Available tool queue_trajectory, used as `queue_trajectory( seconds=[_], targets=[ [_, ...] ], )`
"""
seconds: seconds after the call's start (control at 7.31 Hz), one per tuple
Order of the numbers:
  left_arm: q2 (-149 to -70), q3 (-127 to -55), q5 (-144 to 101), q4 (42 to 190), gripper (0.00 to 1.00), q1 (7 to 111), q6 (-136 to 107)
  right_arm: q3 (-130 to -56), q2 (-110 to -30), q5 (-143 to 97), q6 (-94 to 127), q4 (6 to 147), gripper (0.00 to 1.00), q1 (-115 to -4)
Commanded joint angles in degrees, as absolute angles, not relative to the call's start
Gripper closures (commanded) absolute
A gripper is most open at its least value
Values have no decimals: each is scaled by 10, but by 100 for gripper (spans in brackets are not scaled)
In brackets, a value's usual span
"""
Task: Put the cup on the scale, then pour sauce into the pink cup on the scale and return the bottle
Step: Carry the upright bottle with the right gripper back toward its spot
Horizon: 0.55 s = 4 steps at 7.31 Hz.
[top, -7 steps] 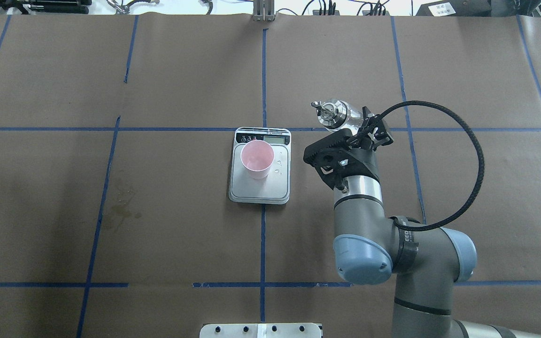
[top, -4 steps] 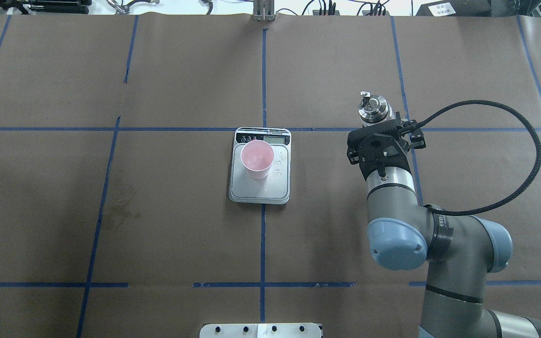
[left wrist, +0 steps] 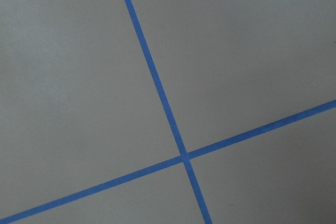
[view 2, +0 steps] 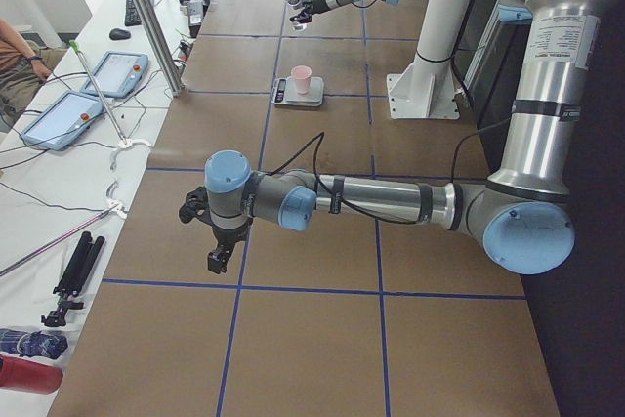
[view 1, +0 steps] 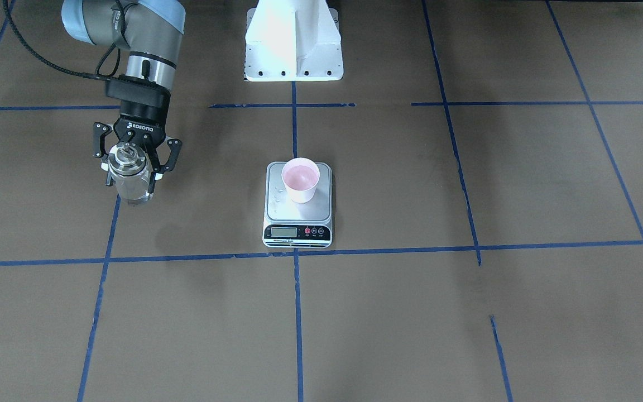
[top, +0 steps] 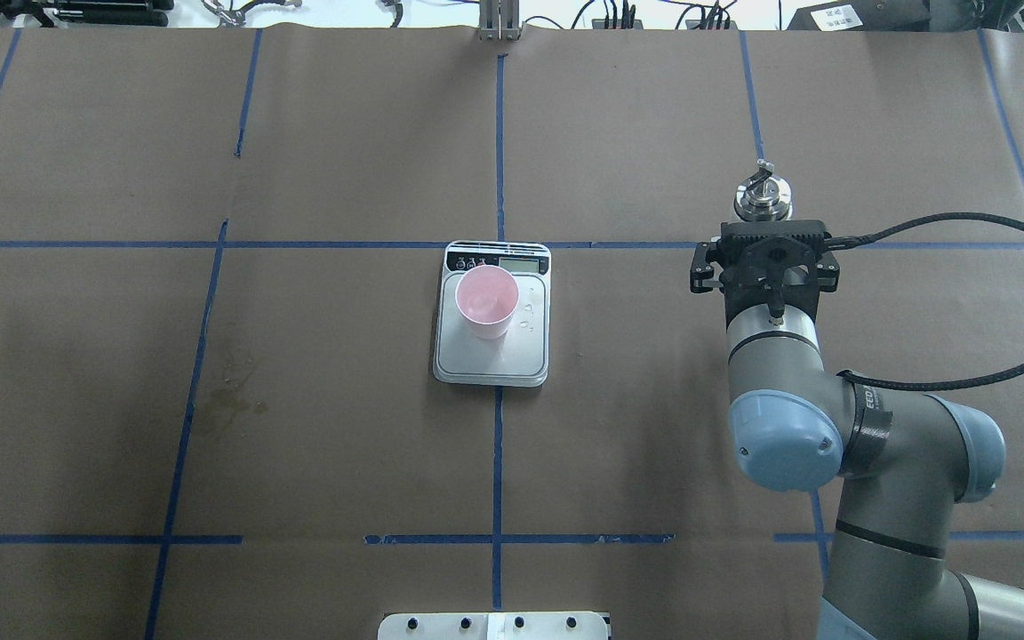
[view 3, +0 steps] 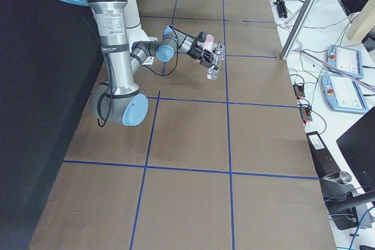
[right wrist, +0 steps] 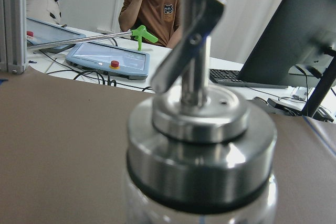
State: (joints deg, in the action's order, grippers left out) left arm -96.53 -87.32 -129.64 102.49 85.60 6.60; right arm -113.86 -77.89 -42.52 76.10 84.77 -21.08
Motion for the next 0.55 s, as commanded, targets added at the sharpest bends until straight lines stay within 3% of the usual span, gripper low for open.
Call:
queue_trajectory(
  seconds=[0.0, 0.27, 0.41],
  targets=[
    [-965, -874, -1296, 1025, 0, 856, 66, -1129, -794, -435, 859, 827, 100, -210],
    [-966, -875, -1296, 1024, 0, 856, 66, -1115, -885, -437, 853, 669, 100, -209],
    [-965, -879, -1296, 1024, 0, 856, 66, -1087, -890, -434, 848, 609, 100, -210]
  ],
)
